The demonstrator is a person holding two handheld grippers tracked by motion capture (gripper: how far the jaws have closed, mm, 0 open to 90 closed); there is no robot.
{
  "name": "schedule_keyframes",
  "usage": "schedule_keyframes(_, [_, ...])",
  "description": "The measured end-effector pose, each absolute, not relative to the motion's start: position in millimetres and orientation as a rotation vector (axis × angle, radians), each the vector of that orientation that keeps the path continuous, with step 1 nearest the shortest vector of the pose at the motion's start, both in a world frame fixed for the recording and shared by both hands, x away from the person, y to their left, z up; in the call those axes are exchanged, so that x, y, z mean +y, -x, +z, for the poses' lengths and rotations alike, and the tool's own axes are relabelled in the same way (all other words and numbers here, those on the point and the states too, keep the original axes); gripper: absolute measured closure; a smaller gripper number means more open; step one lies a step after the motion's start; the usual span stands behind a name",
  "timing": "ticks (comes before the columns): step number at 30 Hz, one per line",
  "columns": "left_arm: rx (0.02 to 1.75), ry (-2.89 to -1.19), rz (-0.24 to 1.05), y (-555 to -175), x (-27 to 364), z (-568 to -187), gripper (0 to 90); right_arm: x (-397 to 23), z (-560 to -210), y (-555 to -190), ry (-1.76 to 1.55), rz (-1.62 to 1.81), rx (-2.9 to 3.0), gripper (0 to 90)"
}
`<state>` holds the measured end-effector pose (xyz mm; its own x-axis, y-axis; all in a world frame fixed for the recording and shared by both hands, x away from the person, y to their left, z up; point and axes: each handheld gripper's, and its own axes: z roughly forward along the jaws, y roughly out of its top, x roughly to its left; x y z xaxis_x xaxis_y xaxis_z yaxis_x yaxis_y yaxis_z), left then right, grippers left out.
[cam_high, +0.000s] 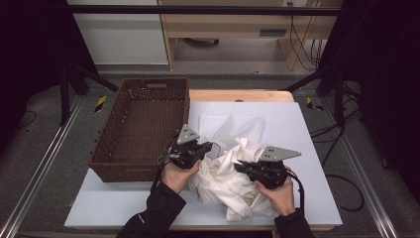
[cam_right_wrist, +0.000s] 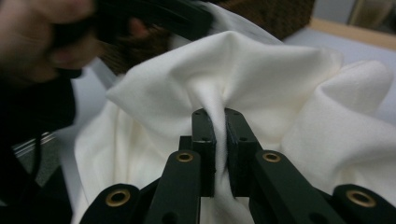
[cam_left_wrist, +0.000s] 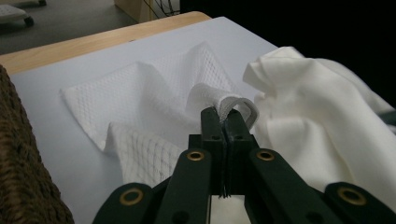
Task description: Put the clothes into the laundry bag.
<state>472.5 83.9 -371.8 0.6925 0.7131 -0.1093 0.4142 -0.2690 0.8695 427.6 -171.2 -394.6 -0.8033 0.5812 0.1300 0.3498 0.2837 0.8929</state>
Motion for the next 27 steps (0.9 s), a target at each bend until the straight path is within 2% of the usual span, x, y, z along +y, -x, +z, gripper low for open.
schedule_keyframes(3, [0.86,-1.913,0.394,-471,78,-365,89.4,-150,-396,-426,-0.799,1.518,2.385,84.5])
schedule_keyframes(8, [0.867,-1.92,0.399,-471,76,-362,89.4,-105,-419,-437,-0.78,1.437,2.477,84.4])
schedule_keyframes(13, [0.861,-1.936,0.396,-466,78,-368,89.4,-81,-437,-461,-0.934,1.194,2.398,84.1])
schedule_keyframes(16, [0.868,-1.958,0.387,-467,76,-374,89.5,-79,-454,-475,-1.035,1.034,2.294,84.2])
schedule_keyframes(20, [0.884,-1.915,0.341,-471,81,-382,89.4,-82,-460,-479,-1.065,1.079,2.272,81.3])
schedule_keyframes(23, [0.896,-1.896,0.332,-472,87,-382,89.4,-104,-447,-468,-1.078,1.369,2.3,66.7])
schedule_keyframes(27, [0.898,-1.898,0.342,-472,89,-383,89.3,-138,-418,-441,-0.975,1.522,2.241,60.2])
